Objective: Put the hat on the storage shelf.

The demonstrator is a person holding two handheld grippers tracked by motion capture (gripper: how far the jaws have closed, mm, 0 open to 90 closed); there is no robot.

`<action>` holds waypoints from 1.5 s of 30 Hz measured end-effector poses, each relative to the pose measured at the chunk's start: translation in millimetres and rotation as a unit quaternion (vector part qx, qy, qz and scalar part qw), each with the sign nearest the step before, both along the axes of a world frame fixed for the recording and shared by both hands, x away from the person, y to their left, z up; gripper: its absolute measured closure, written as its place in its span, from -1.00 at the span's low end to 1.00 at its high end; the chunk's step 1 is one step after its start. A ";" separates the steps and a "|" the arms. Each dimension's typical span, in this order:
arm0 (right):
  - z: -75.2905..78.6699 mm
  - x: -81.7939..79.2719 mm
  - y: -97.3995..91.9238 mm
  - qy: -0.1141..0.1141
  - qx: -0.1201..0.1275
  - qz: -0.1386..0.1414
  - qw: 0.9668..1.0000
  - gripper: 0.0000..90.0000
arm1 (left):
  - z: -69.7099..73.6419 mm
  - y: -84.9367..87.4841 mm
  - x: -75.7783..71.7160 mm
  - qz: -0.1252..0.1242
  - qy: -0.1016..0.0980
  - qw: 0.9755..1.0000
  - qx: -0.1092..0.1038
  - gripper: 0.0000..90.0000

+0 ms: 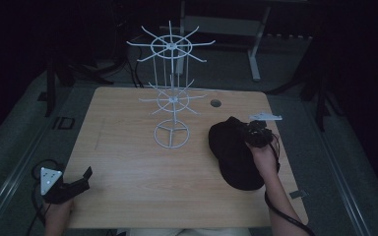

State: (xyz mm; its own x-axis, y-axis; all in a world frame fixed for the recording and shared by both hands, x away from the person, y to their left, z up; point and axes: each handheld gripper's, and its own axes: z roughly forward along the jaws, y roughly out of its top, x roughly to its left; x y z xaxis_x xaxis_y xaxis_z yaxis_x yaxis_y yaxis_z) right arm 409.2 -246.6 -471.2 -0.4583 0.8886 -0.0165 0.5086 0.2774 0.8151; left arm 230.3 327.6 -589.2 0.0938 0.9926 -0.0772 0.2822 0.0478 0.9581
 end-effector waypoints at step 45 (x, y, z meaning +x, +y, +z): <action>156.3 -102.6 -34.1 -0.195 0.102 0.047 0.974 0.77 | 0.1 0.1 0.1 0.002 0.001 1.000 0.000 -0.97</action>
State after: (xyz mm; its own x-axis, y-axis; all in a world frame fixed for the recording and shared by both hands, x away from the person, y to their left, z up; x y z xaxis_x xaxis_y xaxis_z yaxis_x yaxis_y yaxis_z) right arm 306.5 -280.6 -314.9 -0.5314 0.8465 -0.0337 0.1293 0.1203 0.9843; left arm 230.3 327.7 -589.1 0.0904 0.9928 -0.0782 0.2841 0.0496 0.9575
